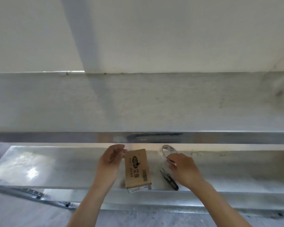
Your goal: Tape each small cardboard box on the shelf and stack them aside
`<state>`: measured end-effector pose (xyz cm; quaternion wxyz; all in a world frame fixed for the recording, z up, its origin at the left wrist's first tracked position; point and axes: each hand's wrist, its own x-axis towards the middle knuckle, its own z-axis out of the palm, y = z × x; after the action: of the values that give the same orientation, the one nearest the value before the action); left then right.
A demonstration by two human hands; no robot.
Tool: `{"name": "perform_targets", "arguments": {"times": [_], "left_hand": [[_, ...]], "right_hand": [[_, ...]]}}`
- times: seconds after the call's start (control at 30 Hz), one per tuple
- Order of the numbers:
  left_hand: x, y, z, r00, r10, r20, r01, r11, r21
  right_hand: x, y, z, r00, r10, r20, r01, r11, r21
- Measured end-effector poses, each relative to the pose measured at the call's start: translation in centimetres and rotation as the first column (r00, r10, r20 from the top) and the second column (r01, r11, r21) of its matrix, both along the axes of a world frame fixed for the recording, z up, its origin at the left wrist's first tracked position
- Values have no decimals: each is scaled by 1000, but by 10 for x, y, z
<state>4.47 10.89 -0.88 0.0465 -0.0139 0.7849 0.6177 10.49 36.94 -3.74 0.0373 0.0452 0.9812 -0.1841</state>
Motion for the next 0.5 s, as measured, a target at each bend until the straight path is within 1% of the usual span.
{"name": "perform_targets", "arguments": {"times": [0.03, 0.07, 0.1, 0.13, 0.17, 0.23, 0.33, 0.4, 0.5], "left_hand": [[0, 7, 6, 998, -57, 13, 58, 997, -44], [0, 14, 12, 992, -118, 41, 121, 989, -79], [1, 21, 19, 980, -183, 82, 190, 978, -86], [1, 26, 24, 963, -244, 117, 252, 966, -60], [2, 31, 29, 948, -282, 145, 288, 958, -15], [4, 37, 40, 939, -318, 131, 314, 948, 51], [5, 37, 48, 955, -292, 56, 294, 956, -23], [7, 33, 48, 968, -248, 31, 249, 967, -59], [13, 26, 45, 978, -210, 10, 209, 970, -124]], "right_hand": [[4, -3, 12, 999, 4, -34, -10, 988, -155], [9, -7, 24, 998, 12, -63, -29, 960, -277], [13, -11, 37, 996, 39, -78, -64, 935, -349], [18, -14, 46, 992, 77, -96, -109, 914, -390], [21, -16, 53, 986, 117, -119, -157, 897, -413], [25, -19, 62, 975, 161, -156, -215, 867, -450], [28, -19, 67, 967, 184, -175, -245, 861, -446], [31, -20, 68, 964, 192, -183, -255, 865, -432], [35, -22, 65, 962, 201, -185, -266, 845, -463]]}}
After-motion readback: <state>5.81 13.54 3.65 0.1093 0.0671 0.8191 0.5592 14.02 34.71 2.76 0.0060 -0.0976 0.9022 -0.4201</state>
